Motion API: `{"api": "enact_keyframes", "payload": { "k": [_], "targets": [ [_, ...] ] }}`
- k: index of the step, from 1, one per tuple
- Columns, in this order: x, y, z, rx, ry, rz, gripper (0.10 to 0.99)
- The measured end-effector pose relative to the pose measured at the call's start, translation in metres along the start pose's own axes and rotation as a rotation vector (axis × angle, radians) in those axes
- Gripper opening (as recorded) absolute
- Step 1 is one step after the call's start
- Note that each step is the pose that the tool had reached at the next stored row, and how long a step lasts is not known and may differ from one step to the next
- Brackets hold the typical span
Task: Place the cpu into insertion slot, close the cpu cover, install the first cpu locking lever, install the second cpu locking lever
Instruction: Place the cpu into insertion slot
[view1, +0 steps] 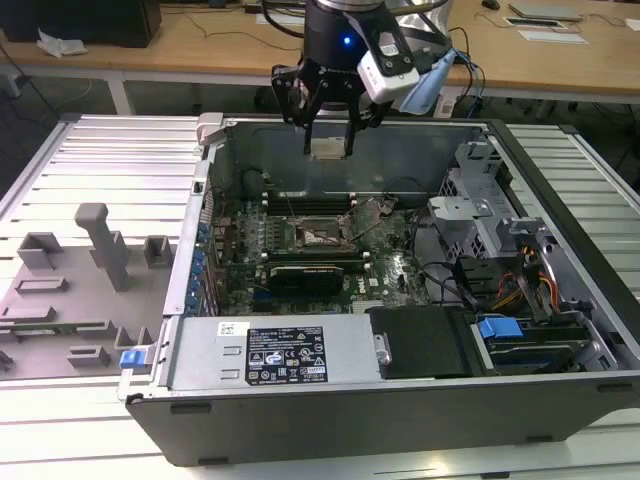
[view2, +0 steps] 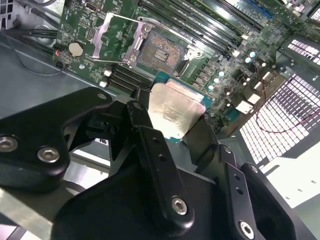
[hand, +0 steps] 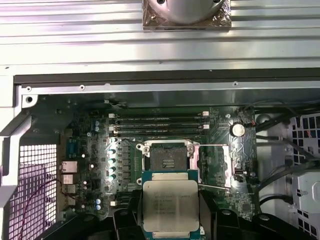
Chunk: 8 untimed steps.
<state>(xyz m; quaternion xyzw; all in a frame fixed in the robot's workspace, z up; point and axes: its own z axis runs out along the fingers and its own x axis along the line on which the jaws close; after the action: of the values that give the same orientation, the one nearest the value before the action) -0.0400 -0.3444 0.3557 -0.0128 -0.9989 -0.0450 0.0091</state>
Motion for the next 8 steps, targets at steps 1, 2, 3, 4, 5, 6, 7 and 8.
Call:
{"api": "enact_keyframes", "payload": {
  "k": [1, 2, 3, 4, 5, 6, 7, 8],
  "targets": [
    [0.0, -0.0002, 0.0022, 0.0, 0.0, 0.0, 0.541],
    [-0.0002, -0.0008, 0.0091, 0.0, -0.0004, 0.0, 0.541],
    [-0.0002, -0.001, 0.0108, 0.0, -0.0004, 0.0, 0.541],
    [-0.0002, -0.0011, 0.0126, 0.0, -0.0005, 0.0, 0.541],
    [-0.0003, -0.0015, 0.0167, 0.0, -0.0005, 0.0, 0.541],
    [-0.0004, -0.002, 0.0222, 0.0, -0.0005, 0.0, 0.541],
    [-0.0005, -0.0021, 0.0244, 0.0, -0.0005, 0.0, 0.541],
    [-0.0005, -0.0021, 0.0263, 0.0, -0.0005, 0.0, 0.541]
  ]
}}
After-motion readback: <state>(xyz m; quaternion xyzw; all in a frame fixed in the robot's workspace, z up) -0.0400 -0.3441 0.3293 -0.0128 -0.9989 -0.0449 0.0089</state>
